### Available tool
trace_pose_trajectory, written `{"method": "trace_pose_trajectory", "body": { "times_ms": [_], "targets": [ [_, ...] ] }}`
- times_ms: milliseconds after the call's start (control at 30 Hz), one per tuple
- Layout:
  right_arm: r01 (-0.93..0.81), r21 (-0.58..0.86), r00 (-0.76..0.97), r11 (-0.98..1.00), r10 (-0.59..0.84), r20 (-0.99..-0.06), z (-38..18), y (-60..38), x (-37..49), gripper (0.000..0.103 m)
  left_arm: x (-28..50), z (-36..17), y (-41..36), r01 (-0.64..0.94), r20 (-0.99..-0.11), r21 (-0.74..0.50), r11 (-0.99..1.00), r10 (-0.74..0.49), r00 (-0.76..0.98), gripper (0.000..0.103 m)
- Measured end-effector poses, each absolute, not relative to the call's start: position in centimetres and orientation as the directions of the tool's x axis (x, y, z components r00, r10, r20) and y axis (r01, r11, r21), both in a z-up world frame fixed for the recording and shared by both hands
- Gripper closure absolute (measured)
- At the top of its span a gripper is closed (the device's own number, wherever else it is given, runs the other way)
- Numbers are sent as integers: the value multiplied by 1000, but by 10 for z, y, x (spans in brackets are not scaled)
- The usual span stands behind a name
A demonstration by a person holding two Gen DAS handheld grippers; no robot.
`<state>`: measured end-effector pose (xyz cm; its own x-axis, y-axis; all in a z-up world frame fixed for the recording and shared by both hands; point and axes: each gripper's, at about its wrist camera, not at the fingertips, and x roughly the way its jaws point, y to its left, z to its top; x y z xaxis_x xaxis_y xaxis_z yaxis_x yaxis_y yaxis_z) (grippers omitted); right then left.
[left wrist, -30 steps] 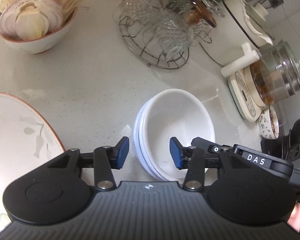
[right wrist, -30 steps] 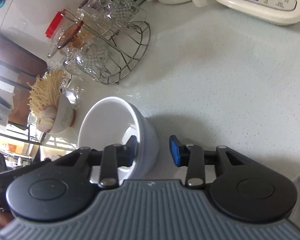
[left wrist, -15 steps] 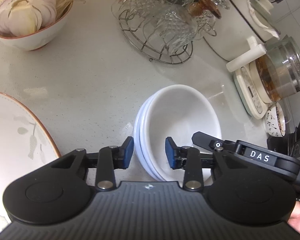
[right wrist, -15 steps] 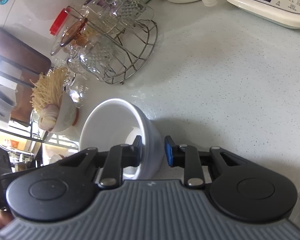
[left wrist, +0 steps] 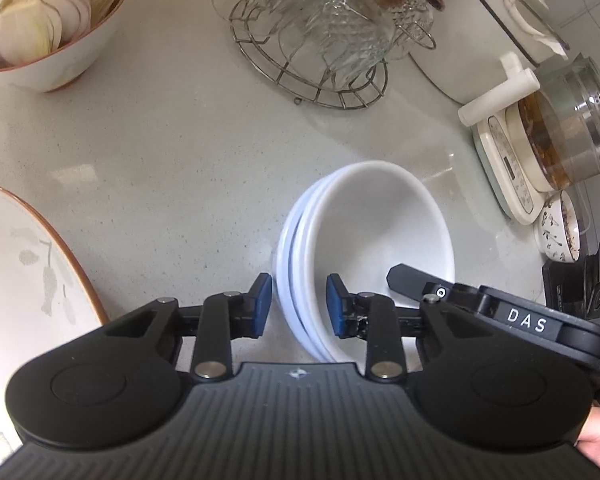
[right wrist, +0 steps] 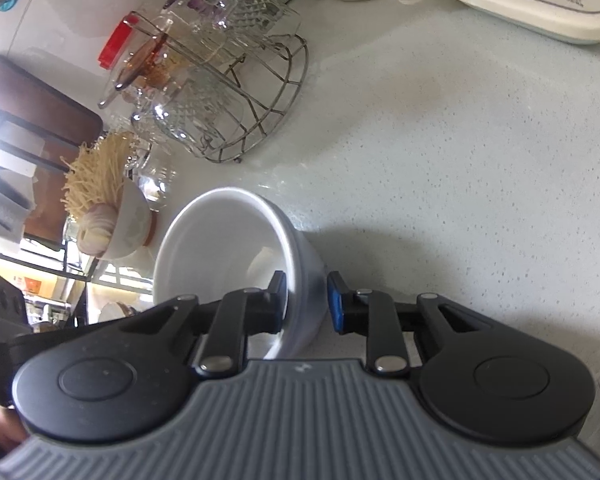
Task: Organize plates and bowls
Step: 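Close both grippers on the rim of the nested bowl stack, then carry the nested bowls onto the white bowls on the floral plate, open grippers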
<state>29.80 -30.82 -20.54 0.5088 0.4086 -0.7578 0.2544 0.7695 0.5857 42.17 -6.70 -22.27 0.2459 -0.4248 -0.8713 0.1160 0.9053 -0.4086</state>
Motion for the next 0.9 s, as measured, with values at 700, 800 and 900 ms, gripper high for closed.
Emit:
{"method": "trace_pose_trajectory", "body": {
  "times_ms": [700, 800, 900],
  "targets": [
    [203, 538, 510, 818, 381, -771, -180, -296, 300, 83, 415, -216, -45, 106, -823, -493, 863, -503, 265, 71],
    [205, 547, 518, 811, 384, -764, -173, -295, 298, 83, 413, -209, -40, 111, -814, -503, 857, -513, 271, 71],
    [195, 552, 529, 811, 387, -755, -162, -292, 297, 83, 411, -195, -35, 129, -806, -500, 857, -514, 294, 71]
  ]
}}
